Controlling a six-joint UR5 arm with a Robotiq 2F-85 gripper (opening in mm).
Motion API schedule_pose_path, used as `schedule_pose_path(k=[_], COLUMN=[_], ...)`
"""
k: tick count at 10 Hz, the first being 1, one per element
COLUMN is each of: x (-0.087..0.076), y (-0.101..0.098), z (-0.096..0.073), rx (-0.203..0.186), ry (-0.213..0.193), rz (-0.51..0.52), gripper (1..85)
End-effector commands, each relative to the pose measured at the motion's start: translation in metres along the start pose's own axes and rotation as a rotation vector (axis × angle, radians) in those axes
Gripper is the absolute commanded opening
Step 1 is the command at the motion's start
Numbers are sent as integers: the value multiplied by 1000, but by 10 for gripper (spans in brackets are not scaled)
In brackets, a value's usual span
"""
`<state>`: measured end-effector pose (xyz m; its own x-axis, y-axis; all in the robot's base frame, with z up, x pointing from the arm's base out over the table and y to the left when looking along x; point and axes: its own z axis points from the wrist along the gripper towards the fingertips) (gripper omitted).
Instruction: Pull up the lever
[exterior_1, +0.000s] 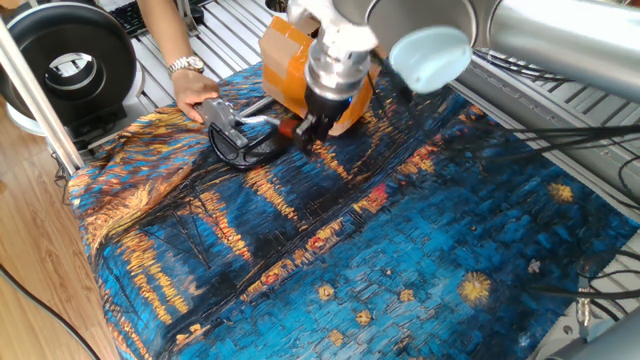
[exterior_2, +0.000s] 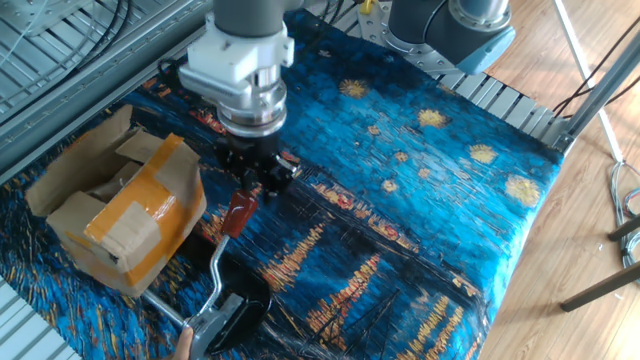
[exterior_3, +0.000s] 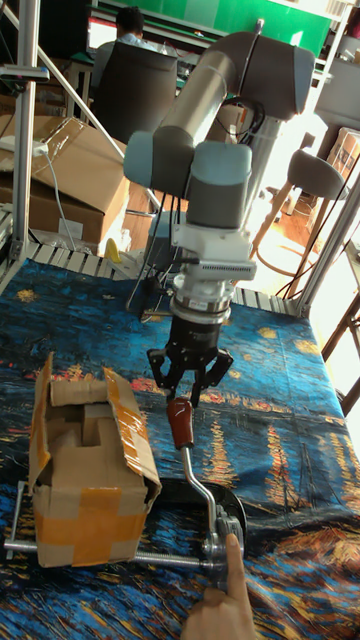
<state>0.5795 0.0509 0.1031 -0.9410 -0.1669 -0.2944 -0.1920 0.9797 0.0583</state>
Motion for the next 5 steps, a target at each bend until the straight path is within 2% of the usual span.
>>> schedule_pose_path(k=[1, 2, 3, 4, 5], x=[-13, -16, -19, -25, -30], y=[32, 44, 47, 47, 45], z=[-57, -60, -58, -52, -45], rx=[32, 18, 18, 21, 39], ry=[38, 48, 51, 51, 69], rz=[79, 86, 86, 84, 88], gripper=[337, 337, 337, 337, 330])
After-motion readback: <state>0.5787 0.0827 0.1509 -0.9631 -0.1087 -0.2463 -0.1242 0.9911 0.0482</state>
